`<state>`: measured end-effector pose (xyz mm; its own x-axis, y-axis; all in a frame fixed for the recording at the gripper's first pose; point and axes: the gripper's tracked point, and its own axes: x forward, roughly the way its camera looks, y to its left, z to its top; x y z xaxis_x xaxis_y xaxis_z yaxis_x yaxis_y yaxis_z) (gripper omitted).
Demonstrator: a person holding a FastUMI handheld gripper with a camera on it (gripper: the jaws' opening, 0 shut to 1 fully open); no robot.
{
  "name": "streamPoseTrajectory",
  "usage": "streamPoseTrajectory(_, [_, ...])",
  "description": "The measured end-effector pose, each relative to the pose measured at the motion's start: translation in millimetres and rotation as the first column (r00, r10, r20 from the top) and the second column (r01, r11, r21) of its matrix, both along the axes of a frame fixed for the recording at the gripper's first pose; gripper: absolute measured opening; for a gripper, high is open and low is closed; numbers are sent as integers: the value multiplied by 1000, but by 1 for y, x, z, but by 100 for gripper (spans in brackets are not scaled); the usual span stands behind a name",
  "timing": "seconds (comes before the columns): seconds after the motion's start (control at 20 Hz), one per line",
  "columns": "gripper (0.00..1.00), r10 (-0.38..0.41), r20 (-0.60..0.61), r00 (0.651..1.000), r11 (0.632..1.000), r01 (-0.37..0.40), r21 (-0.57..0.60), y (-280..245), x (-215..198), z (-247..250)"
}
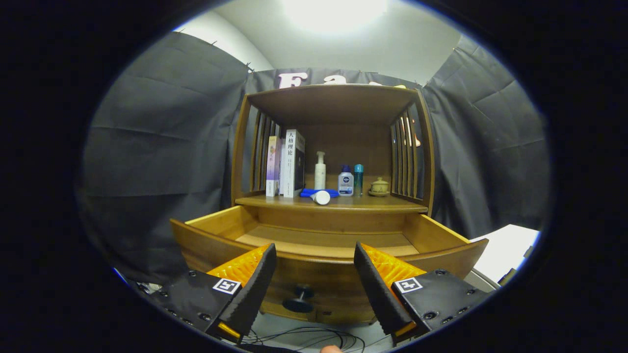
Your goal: Pull open the drawer, take out the items inside it, and place them on the countertop above the cabinet.
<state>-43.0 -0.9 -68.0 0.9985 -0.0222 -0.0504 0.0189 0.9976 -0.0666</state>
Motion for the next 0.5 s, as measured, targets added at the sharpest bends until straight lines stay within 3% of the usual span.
streamPoseTrajectory(0.5, [98,-28,-104,994,1000,29,11,-5,5,-61])
